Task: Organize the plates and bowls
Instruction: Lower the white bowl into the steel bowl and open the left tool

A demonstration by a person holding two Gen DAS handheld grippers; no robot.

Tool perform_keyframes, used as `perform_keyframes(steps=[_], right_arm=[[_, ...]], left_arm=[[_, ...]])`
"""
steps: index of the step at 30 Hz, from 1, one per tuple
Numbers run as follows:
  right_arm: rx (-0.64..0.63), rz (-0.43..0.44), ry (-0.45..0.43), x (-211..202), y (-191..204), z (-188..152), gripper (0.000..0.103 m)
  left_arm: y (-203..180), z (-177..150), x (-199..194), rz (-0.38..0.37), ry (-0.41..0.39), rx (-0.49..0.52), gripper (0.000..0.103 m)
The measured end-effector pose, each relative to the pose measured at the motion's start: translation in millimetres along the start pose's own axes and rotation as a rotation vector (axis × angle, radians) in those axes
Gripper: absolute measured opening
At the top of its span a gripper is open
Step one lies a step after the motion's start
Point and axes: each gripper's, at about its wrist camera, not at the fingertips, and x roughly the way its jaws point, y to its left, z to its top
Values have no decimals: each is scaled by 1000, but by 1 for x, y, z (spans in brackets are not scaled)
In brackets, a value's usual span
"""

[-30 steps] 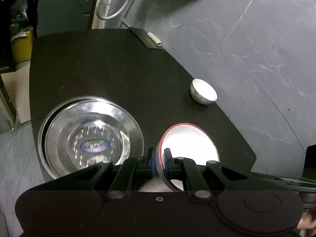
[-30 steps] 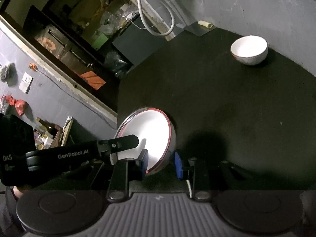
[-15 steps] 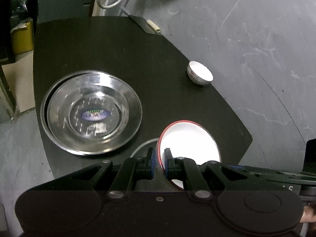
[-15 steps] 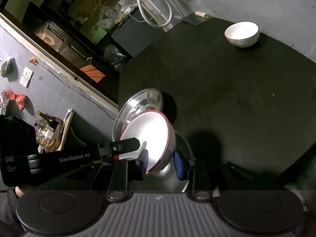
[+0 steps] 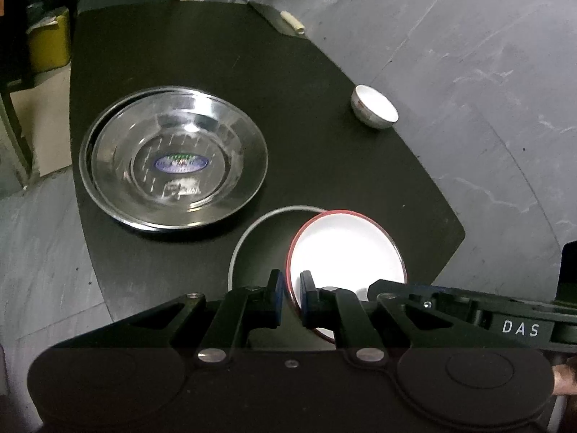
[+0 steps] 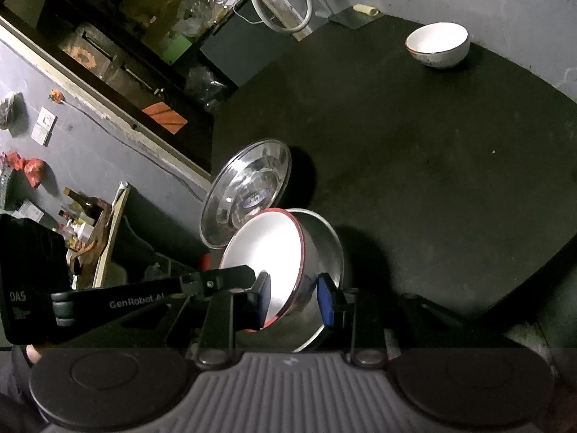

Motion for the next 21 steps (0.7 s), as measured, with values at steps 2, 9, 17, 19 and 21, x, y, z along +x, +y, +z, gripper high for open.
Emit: perform_keyframes(steps=[2,9,17,19,21], right_arm=[[-3,-4,11,2,0,0,33],[-20,-16,46,9,4,3,33],[-44,-39,72,13,9,8,33],[-52,-47,80,14,11,10,33],[-62,-59,90,17,13,11,33]], left_arm=[[1,-1,2,7,9,-3,10],[4,-1,5,27,30,-8,10],[4,0,11,45,59,-7,10],[5,1,12,48,65,-9,10],[6,2,14,52,75,-13,10]])
